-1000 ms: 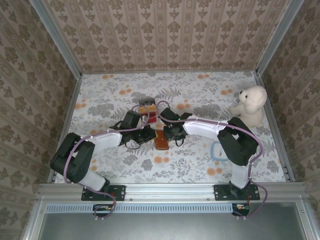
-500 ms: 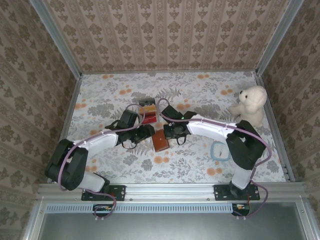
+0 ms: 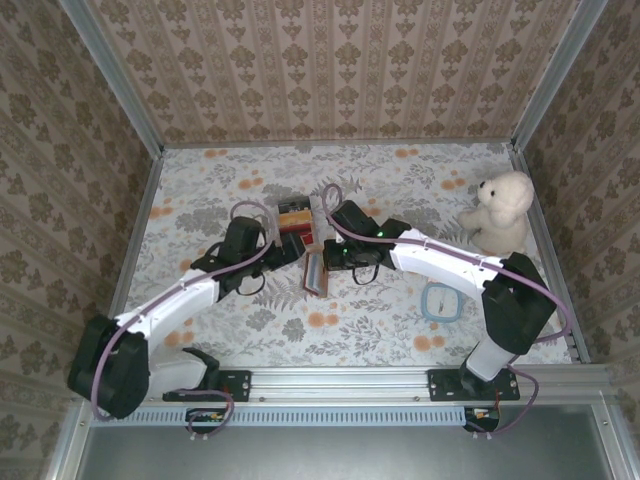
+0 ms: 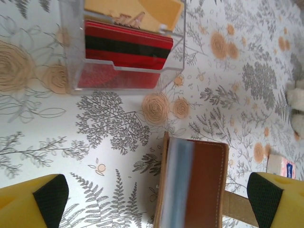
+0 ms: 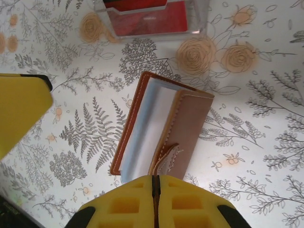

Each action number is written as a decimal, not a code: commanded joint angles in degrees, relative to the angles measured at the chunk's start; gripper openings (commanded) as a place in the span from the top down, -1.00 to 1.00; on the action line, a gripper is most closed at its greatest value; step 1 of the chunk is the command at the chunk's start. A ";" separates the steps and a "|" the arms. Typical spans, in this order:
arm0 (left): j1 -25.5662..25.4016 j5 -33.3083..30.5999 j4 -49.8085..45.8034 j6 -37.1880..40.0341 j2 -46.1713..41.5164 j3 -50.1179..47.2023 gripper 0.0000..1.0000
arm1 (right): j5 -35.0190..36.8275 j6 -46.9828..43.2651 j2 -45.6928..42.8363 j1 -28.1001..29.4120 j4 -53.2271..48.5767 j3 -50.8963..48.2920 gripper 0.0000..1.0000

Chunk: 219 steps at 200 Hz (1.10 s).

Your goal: Take the credit cards out of the card holder

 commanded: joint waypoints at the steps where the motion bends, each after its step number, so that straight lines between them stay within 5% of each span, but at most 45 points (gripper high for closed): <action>1: 0.72 -2.55 -1.08 -1.05 -3.14 -1.45 -1.00 | -2.64 -1.16 1.57 -0.25 0.76 1.94 0.81; 32: 1.85 -3.32 -5.52 0.08 -5.05 0.04 -1.00 | -2.09 -0.45 1.98 -0.97 1.23 1.22 0.81; 115: 2.16 5.78 1.74 -3.58 -2.67 -3.03 -0.97 | 3.60 -0.79 0.08 -5.98 -1.98 -5.13 0.81; 219: -2.99 10.15 7.02 -6.20 10.23 0.18 -0.26 | 7.18 -1.71 0.89 -10.24 -3.49 -8.28 0.81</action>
